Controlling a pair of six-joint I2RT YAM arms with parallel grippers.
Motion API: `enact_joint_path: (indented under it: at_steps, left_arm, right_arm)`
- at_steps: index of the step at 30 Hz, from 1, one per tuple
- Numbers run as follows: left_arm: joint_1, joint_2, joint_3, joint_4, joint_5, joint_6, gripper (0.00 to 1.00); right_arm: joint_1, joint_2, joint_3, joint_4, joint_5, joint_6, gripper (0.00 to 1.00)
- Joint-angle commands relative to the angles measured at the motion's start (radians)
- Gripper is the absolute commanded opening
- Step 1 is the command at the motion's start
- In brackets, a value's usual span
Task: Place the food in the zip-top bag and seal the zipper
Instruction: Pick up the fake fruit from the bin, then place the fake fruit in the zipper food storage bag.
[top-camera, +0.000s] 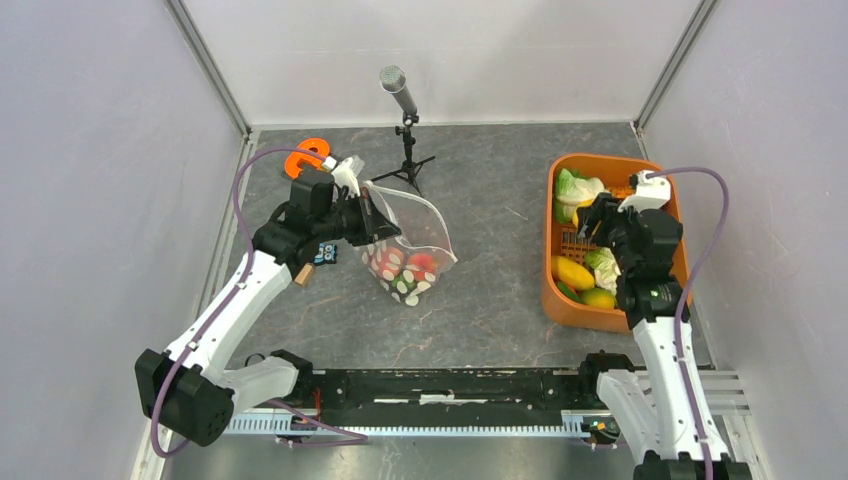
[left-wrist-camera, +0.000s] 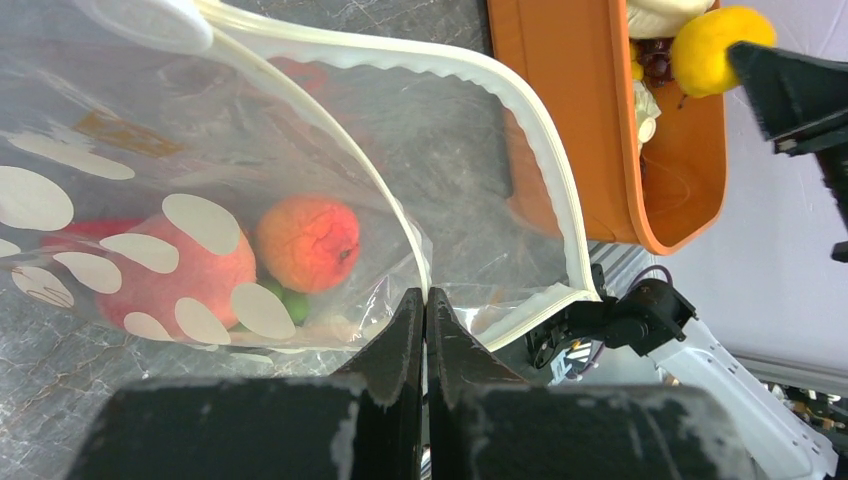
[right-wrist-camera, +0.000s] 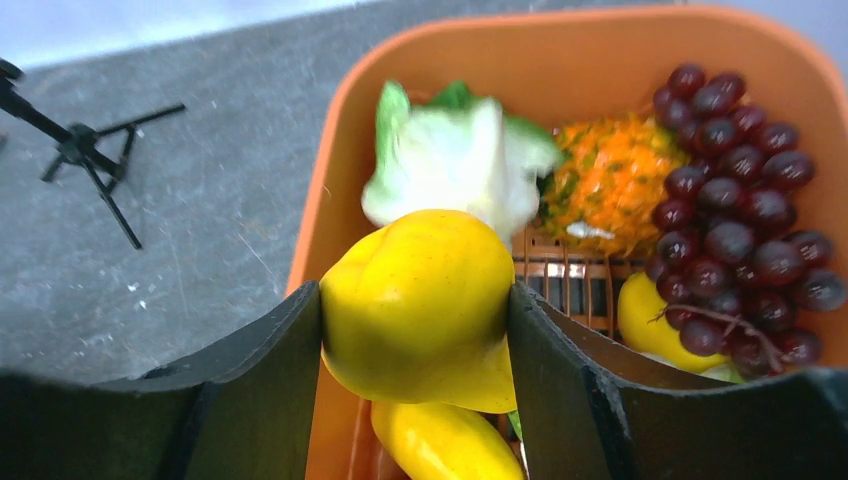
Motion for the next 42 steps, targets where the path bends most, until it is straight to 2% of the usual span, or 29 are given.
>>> enact_joint_path:
  at_steps: [1, 13, 16, 18, 22, 27, 29, 32, 39, 42]
  left_arm:
    - [-0.002, -0.023, -0.006, 0.032, 0.028, 0.021, 0.02]
    - [-0.002, -0.007, 0.0, 0.042, 0.038, 0.019, 0.02]
    - [-0.002, -0.006, -0.001, 0.041, 0.039, 0.021, 0.02]
    - [-0.002, -0.007, -0.003, 0.04, 0.04, 0.021, 0.02]
    - [-0.002, -0.007, -0.008, 0.045, 0.037, 0.018, 0.02]
    - [-0.001, -0.011, -0.004, 0.045, 0.038, 0.02, 0.02]
    - [-0.002, -0.009, -0.004, 0.045, 0.041, 0.019, 0.02]
    - [-0.002, -0.006, -0.004, 0.053, 0.05, 0.017, 0.02]
    - [-0.003, 0.006, -0.001, 0.063, 0.069, 0.01, 0.02]
    - [-0.006, 0.004, -0.002, 0.063, 0.072, 0.008, 0.02]
  right_arm:
    - [-0.004, -0.082, 0.072, 0.018, 0.056, 0.004, 0.39]
    - [-0.004, -0.112, 0.042, 0.031, 0.06, 0.019, 0.38]
    - [-0.004, -0.1, 0.036, 0.049, -0.001, 0.03, 0.38]
    - [-0.005, -0.086, 0.051, 0.06, -0.106, 0.051, 0.38]
    - [-0.004, -0.075, 0.031, 0.207, -0.367, 0.15, 0.38]
    - [-0.003, -0.044, -0.042, 0.495, -0.635, 0.343, 0.39]
    - [0.002, -0.026, -0.076, 0.627, -0.698, 0.426, 0.38]
    - [0.025, -0.011, -0.11, 0.737, -0.705, 0.498, 0.39]
    - [0.319, 0.089, -0.056, 0.765, -0.609, 0.437, 0.39]
    - [0.402, 0.136, -0.038, 0.822, -0.589, 0.437, 0.4]
